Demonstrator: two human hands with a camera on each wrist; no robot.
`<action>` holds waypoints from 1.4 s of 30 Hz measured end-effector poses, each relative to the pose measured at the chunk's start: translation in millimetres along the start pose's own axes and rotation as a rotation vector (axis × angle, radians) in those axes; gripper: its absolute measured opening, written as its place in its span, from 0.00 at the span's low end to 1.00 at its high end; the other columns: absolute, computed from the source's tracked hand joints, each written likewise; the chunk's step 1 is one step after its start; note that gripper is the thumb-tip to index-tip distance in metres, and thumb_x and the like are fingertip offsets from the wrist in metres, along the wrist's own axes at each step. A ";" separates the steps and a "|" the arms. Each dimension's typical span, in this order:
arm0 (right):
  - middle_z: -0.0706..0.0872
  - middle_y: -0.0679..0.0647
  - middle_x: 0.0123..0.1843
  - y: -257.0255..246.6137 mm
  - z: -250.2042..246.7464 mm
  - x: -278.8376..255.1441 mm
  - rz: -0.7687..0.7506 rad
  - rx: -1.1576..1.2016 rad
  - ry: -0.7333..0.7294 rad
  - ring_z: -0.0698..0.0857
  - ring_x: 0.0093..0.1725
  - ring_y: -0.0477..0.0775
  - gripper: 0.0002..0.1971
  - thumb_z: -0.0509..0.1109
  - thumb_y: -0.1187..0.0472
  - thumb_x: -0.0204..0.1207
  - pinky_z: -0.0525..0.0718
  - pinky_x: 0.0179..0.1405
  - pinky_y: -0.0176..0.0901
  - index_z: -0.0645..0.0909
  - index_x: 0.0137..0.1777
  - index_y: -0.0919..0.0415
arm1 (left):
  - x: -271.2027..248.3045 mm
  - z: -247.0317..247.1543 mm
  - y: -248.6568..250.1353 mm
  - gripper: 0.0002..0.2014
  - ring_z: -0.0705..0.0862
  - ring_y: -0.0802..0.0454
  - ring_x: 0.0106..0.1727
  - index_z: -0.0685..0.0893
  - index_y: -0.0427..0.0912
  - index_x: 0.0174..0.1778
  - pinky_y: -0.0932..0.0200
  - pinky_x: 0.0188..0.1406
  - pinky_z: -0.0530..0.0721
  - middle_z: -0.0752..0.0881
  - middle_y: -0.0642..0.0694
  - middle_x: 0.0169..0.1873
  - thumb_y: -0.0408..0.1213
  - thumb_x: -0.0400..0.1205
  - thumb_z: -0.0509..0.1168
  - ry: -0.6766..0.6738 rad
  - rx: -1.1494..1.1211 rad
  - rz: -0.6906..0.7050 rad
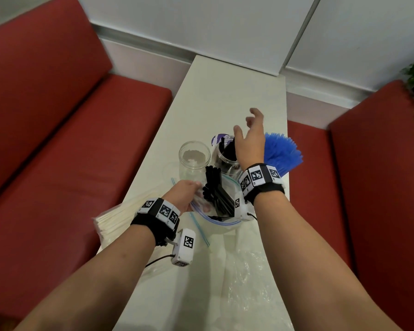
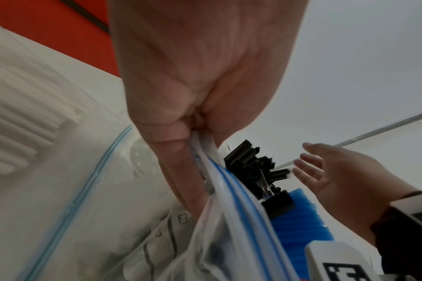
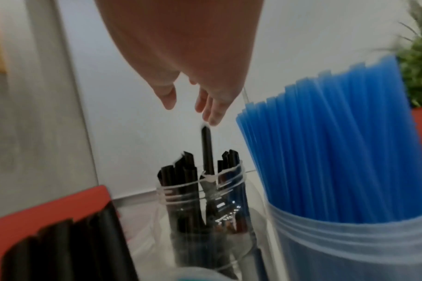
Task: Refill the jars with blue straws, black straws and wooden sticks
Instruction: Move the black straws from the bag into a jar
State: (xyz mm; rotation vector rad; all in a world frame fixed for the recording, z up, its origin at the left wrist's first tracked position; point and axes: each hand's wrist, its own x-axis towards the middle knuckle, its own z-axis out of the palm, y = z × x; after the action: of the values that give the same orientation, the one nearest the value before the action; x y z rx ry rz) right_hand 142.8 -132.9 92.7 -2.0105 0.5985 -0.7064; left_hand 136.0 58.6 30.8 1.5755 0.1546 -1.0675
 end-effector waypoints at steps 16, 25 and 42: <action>0.89 0.55 0.47 1.1 -27.8 -56.3 0.146 0.112 -0.477 0.89 0.45 0.52 0.18 0.58 0.76 0.79 0.89 0.50 0.44 0.83 0.50 0.54 | -0.6 -1.6 -2.6 0.19 0.88 0.27 0.55 0.77 0.30 0.72 0.23 0.66 0.82 0.85 0.23 0.59 0.42 0.94 0.55 0.000 -0.007 0.007; 0.80 0.53 0.53 46.9 -37.3 -124.9 0.237 -0.456 -1.009 0.79 0.49 0.54 0.24 0.74 0.66 0.75 0.75 0.50 0.40 0.69 0.66 0.54 | -7.0 7.0 -5.6 0.18 0.89 0.37 0.49 0.74 0.44 0.71 0.42 0.34 0.90 0.85 0.32 0.64 0.48 0.95 0.47 0.049 -0.177 0.023; 0.88 0.60 0.61 51.2 -20.9 -165.5 0.175 -0.136 -0.613 0.85 0.63 0.62 0.12 0.71 0.67 0.82 0.81 0.67 0.56 0.80 0.64 0.65 | -23.8 0.4 -1.8 0.18 0.91 0.31 0.56 0.78 0.42 0.71 0.35 0.43 0.93 0.85 0.28 0.65 0.44 0.96 0.47 -0.039 -0.230 0.067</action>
State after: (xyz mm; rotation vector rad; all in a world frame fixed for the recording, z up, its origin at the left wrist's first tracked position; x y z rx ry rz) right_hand 2.4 -62.6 16.7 -2.1216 0.4499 0.0709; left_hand 121.0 69.3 45.9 1.3439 0.1898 -0.9903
